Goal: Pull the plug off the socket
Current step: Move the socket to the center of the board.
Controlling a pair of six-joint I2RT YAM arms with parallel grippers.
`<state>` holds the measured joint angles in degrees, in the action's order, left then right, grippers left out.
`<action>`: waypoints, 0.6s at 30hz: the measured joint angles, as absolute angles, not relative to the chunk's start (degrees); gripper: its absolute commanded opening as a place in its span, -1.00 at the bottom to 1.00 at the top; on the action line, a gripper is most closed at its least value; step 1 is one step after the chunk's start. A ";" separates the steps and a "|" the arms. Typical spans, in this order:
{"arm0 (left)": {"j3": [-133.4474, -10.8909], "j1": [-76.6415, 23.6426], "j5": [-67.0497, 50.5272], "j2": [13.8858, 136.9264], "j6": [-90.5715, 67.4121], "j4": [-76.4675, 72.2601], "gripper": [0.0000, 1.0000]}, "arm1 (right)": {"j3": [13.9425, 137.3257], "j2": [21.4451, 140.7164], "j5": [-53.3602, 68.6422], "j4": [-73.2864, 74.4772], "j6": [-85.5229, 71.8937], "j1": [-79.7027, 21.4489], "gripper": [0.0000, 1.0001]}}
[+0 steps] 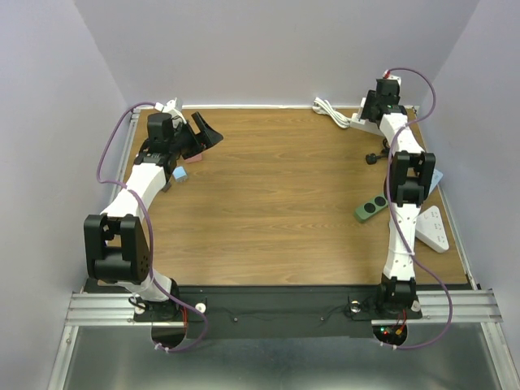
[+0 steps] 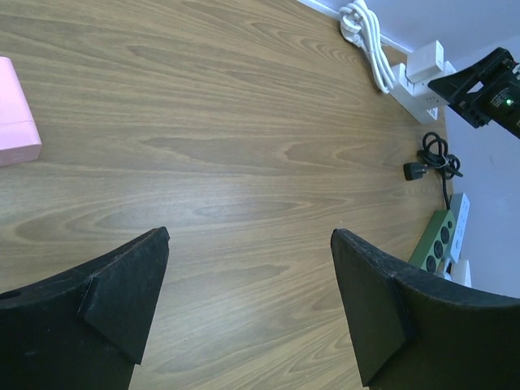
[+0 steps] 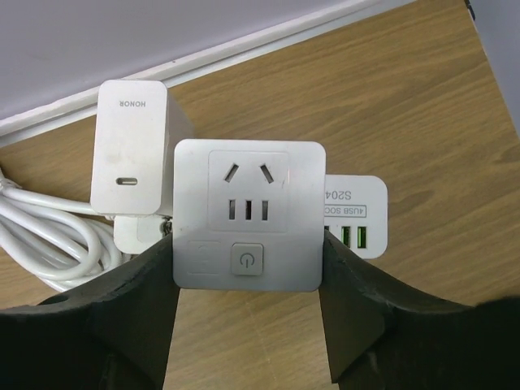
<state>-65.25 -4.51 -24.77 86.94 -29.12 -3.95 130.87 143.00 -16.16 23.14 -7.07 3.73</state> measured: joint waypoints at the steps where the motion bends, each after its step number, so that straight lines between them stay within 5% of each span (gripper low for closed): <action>1: -65.25 -4.51 -24.75 86.91 -29.08 -3.90 0.84 | 131.41 143.31 -15.88 23.14 -7.07 3.73 -0.02; 4: -65.25 -4.51 -24.58 86.91 -28.99 -3.49 0.83 | 132.84 144.16 -15.84 23.16 -7.33 3.73 -0.72; 6: -65.25 -4.51 -24.34 86.83 -28.93 -3.11 0.83 | 132.92 144.16 -15.44 23.20 -7.35 3.73 -0.96; 18: -65.28 -4.51 -23.29 86.46 -28.86 -2.37 0.84 | 120.46 135.74 0.03 22.17 -7.05 4.32 -0.99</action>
<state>-65.28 -4.51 -23.29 86.46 -28.86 -2.37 120.46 135.74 0.03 22.17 -7.05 4.32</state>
